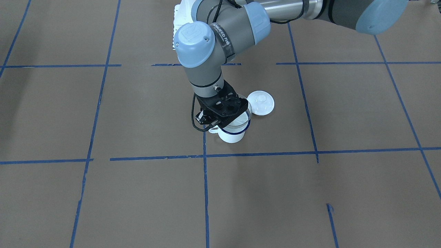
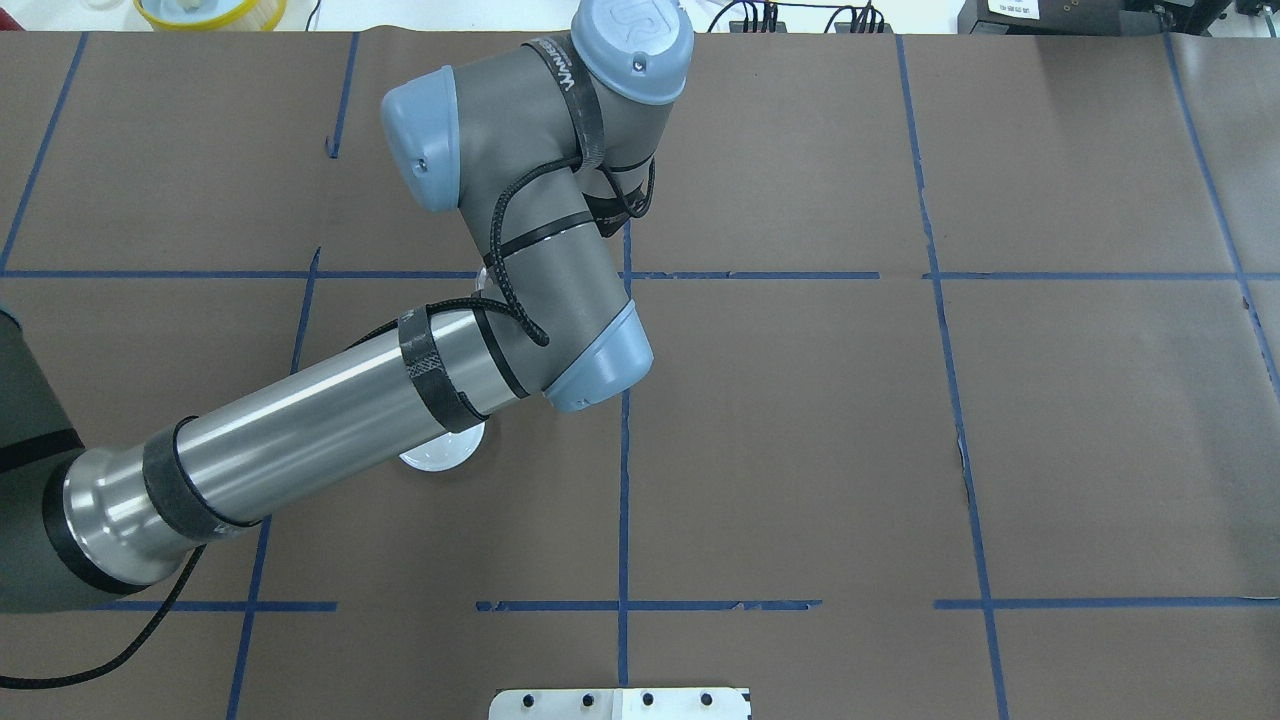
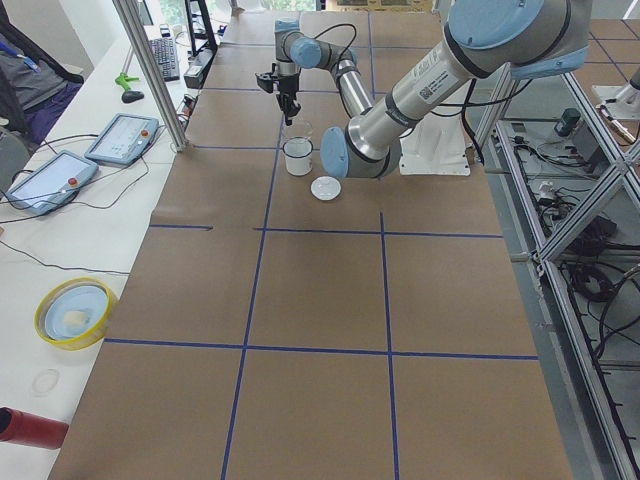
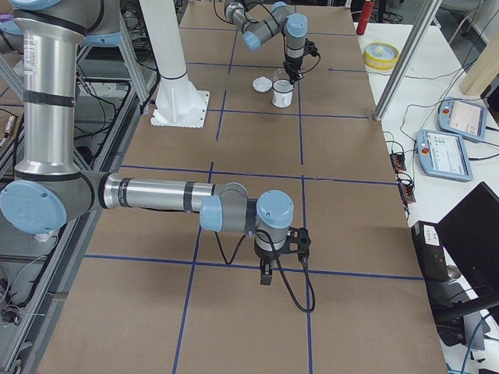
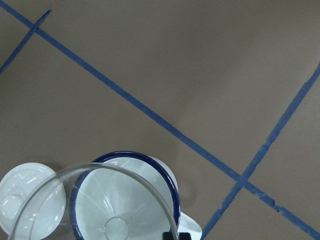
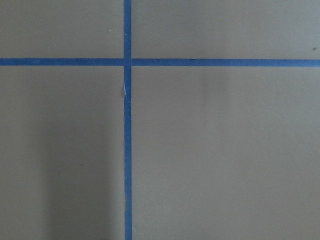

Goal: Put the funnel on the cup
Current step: 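Carry the funnel over the open mug with the left gripper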

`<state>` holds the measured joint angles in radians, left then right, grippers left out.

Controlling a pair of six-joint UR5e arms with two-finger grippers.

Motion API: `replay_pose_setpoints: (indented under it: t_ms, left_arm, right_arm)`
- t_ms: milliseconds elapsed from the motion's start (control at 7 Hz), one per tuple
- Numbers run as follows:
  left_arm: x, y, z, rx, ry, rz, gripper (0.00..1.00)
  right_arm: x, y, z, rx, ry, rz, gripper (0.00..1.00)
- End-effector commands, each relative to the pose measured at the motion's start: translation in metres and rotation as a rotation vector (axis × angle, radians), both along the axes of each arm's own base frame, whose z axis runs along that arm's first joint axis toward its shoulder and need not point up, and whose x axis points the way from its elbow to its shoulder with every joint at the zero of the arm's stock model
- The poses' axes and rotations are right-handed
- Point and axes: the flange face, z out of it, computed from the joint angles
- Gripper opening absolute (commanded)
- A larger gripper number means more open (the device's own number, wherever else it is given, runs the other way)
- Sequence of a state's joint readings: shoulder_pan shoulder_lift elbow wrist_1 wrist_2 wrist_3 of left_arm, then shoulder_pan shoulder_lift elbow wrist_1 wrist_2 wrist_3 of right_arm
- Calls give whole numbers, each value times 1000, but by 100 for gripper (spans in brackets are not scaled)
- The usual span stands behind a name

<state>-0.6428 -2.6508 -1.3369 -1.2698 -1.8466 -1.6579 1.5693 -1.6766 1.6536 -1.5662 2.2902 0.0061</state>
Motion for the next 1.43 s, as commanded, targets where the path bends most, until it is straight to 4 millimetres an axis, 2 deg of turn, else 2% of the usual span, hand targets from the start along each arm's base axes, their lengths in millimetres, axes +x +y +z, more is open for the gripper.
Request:
replay_pose_setpoints:
  t_ms: [0,286,429,571,714,857,1000,1143,1286]
  left_arm:
    - [18,7,17,24,-16,26,0]
    - [20,12,19,29,-15,40,0]
    - [20,12,20,29,-15,40,7]
    - [19,11,19,32,-14,38,76]
    - [16,13,19,35,-9,38,100]
    - [1,19,9,67,23,37,100]
    - [-37,28,-6,178,74,119,100]
    - [-95,26,13,283,83,169,100]
    - [-161,17,56,403,54,287,100]
  right_arm:
    - [0,0,0,0,0,0,100]
    - [0,0,0,0,0,0,100]
    - [0,0,0,0,0,0,100]
    - [0,0,0,0,0,0,100]
    - [0,0,0,0,0,0,100]
    - [0,0,0,0,0,0,100]
    - [0,0,0,0,0,0,100]
    - [0,0,0,0,0,0,100]
    - [0,0,0,0,0,0,100]
